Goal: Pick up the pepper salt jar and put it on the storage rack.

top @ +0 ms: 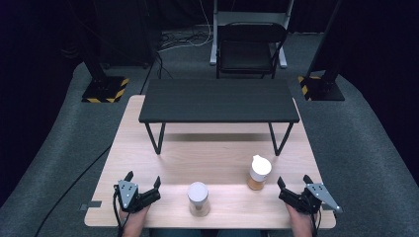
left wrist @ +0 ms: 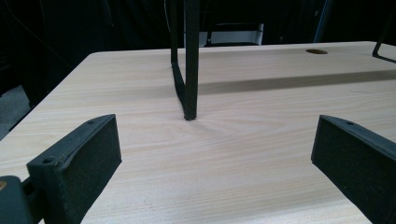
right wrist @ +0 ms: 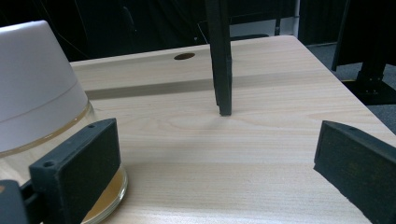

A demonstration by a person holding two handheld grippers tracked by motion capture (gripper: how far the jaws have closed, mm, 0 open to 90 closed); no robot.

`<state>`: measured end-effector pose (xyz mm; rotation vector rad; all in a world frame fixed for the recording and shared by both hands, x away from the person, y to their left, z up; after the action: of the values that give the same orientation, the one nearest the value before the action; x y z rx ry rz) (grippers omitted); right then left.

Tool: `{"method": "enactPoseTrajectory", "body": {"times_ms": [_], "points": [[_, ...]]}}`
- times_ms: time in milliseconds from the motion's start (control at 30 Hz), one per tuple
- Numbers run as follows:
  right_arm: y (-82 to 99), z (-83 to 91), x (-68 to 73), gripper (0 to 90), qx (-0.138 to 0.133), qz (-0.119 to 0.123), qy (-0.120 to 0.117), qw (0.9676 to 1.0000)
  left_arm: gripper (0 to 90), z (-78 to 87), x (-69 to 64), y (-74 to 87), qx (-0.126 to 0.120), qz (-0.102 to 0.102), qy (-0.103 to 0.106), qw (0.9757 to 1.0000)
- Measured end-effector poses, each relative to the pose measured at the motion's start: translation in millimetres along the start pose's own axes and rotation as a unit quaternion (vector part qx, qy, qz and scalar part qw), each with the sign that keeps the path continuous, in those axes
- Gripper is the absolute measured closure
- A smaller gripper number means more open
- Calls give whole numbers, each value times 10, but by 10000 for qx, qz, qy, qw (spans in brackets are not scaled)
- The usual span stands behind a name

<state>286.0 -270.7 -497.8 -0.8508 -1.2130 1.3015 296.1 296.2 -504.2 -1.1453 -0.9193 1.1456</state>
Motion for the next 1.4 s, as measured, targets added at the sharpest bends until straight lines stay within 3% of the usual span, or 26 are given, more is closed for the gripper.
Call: {"method": "enactPoseTrajectory", "body": {"times_ms": [467,667,767,900,967,1400], "points": [[-9,-10,4,0,11,130,11,9999,11,4,65,-13,51,231,106,9997],[-15,-15,-23,0,8,116,11,9999,33,-2,110,-98,312,287,304,9986],[-18,-17,-35,0,15,110,-5,9999,32,19,103,-108,332,260,340,9985],[-24,-20,-44,0,34,134,-50,9999,29,58,45,-129,412,-15,383,9984],[-26,-21,-48,0,39,128,-60,9999,27,62,34,-139,418,-38,398,9983],[-20,-17,-49,0,19,112,-53,9999,21,225,28,-372,305,-278,940,9947]]}}
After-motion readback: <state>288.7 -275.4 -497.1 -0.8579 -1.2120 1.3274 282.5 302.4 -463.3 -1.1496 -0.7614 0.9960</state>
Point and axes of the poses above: each handheld gripper's, and its own axes: z roughly backward along the jaws, y roughly out of its underside, x roughly to its left, the point moved 2 cm from there along -z, roughly forward along the jaws
